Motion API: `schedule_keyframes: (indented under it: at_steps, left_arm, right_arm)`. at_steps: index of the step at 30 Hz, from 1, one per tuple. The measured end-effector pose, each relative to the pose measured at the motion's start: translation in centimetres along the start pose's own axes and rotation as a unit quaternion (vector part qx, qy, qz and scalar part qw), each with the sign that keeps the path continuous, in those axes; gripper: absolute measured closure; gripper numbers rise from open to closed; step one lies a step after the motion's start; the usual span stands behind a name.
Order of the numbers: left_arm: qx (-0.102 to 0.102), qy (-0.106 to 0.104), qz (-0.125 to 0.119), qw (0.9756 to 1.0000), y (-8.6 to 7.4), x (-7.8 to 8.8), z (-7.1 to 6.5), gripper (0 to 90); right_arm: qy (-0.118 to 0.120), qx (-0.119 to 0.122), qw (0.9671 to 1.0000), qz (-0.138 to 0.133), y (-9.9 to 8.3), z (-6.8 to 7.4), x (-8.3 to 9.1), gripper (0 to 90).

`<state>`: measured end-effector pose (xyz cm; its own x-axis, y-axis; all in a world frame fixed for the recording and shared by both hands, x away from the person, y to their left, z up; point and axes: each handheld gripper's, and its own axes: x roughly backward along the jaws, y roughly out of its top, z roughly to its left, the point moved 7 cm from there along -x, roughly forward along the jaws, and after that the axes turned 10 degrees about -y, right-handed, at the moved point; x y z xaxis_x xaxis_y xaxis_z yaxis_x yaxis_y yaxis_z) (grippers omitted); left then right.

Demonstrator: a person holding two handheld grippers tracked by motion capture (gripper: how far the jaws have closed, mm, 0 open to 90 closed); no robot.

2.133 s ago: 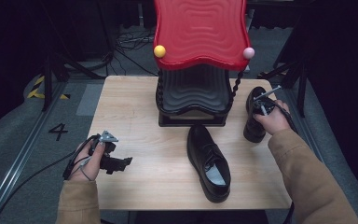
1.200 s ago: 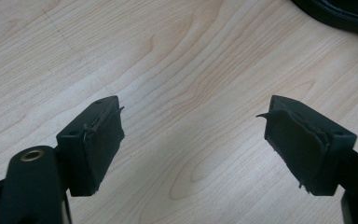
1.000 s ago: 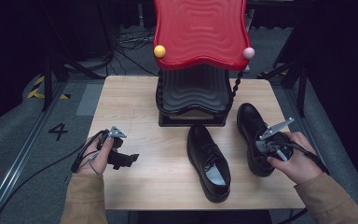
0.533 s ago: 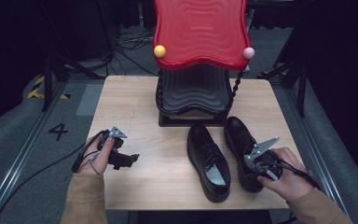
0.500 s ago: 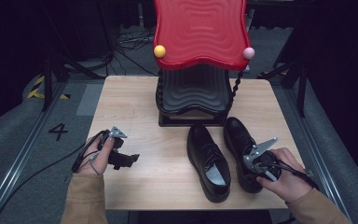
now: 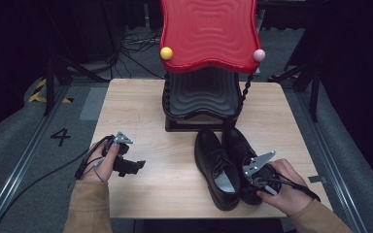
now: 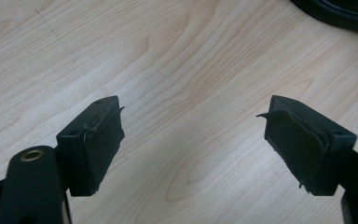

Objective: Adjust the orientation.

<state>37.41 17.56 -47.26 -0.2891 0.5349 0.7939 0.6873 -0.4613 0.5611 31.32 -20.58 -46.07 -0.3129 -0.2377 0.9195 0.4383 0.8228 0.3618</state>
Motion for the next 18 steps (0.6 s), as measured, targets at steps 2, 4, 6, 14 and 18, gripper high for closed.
schedule_keyframes:
  at_steps: [2, 4, 6, 14, 18]
  left_arm:
    - [0.001, 0.001, 0.001, 1.0000, 0.0, 0.0, 0.1, 19.6]
    - [0.003, 0.001, 0.002, 1.0000, -0.1, 0.0, 0.2, 19.7]
    - [0.000, 0.003, 0.002, 1.0000, -0.1, 0.0, 0.2, 19.9]
    - [-0.002, 0.001, 0.003, 1.0000, 0.0, -0.1, 0.0, 19.7]
    - [-0.003, -0.001, 0.003, 1.0000, 0.2, -0.1, 0.0, 19.7]
  right_arm:
    - [-0.001, 0.017, 0.9998, 0.007, 0.2, 0.2, -0.2, 78.2]
    - [-0.003, 0.024, 0.9997, 0.008, 0.2, 0.2, -0.3, 78.1]
    - [0.001, 0.022, 0.9997, 0.007, 0.2, 0.3, -0.4, 78.1]
    - [0.029, -0.019, 0.9993, 0.017, -0.5, 0.1, -1.4, 78.6]
    - [0.031, -0.023, 0.9991, 0.017, -0.6, 0.0, -1.4, 77.8]
